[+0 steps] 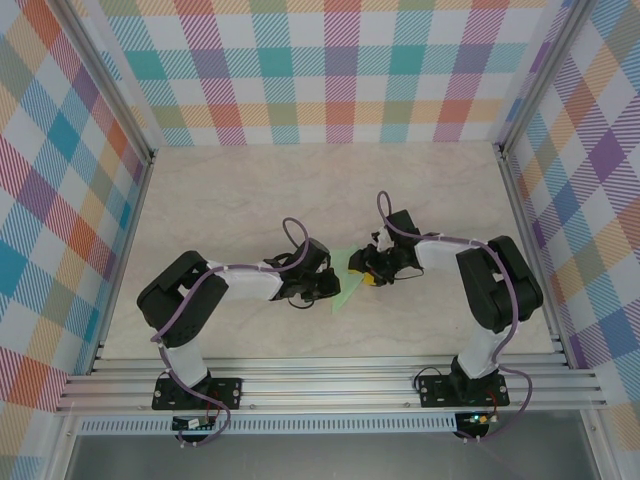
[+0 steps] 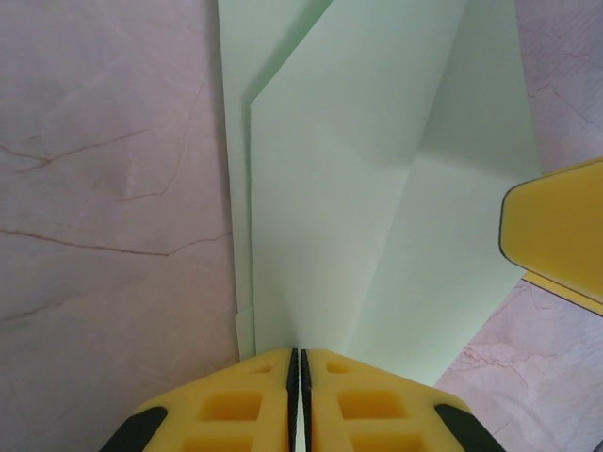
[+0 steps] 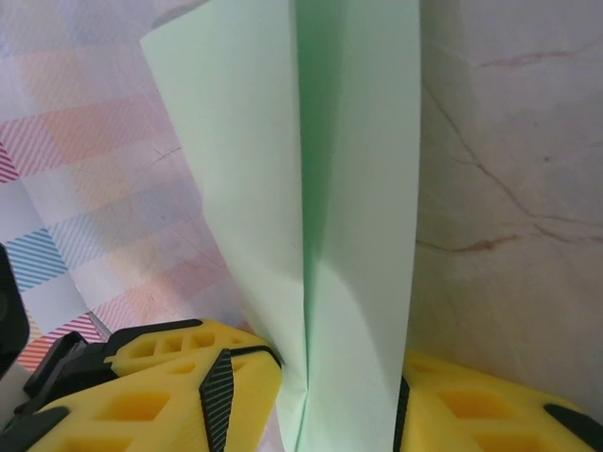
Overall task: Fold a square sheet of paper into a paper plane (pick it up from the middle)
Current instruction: Turn over the paper at the center of the table.
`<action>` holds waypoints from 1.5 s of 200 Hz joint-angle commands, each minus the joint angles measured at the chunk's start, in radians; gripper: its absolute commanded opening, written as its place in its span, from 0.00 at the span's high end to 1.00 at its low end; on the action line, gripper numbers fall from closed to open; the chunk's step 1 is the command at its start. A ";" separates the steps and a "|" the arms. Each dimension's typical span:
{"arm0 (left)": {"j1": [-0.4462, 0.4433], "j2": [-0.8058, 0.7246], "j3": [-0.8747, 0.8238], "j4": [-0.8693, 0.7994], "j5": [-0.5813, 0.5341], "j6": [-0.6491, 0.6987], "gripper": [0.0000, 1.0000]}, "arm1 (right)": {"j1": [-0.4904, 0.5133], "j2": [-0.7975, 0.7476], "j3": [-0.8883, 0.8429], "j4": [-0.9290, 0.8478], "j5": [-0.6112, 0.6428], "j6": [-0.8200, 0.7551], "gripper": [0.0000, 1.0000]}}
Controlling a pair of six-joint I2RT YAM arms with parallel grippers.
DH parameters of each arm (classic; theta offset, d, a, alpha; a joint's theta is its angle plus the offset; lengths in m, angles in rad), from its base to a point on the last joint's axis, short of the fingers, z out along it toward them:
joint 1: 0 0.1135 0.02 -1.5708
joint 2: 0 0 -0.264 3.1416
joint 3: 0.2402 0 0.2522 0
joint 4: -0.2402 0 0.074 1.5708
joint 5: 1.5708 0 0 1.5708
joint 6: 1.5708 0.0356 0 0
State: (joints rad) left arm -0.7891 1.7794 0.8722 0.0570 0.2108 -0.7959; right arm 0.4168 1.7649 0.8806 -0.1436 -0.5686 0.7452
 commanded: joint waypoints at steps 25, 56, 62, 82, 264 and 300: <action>0.008 0.015 -0.026 0.015 0.015 -0.033 0.89 | 0.019 0.051 0.040 0.060 -0.039 -0.010 0.60; 0.008 0.003 -0.039 0.030 0.012 -0.045 0.89 | 0.022 0.066 0.051 0.078 -0.053 -0.025 0.65; 0.008 0.000 -0.042 0.034 0.014 -0.046 0.89 | 0.023 0.069 0.052 0.082 -0.054 -0.028 0.66; 0.008 -0.003 -0.045 0.042 0.019 -0.049 0.89 | 0.024 0.075 0.055 0.095 -0.064 -0.036 0.68; 0.008 -0.101 -0.102 0.098 0.000 -0.086 0.82 | 0.025 0.085 0.101 0.004 -0.014 -0.137 0.93; 0.008 -0.222 -0.145 0.087 -0.070 -0.089 0.74 | 0.025 0.013 0.131 -0.123 0.062 -0.196 0.94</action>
State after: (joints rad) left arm -0.7883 1.6581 0.7574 0.1562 0.2066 -0.8768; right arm 0.4343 1.8576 0.9668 -0.1558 -0.5667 0.6209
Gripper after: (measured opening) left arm 0.238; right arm 0.064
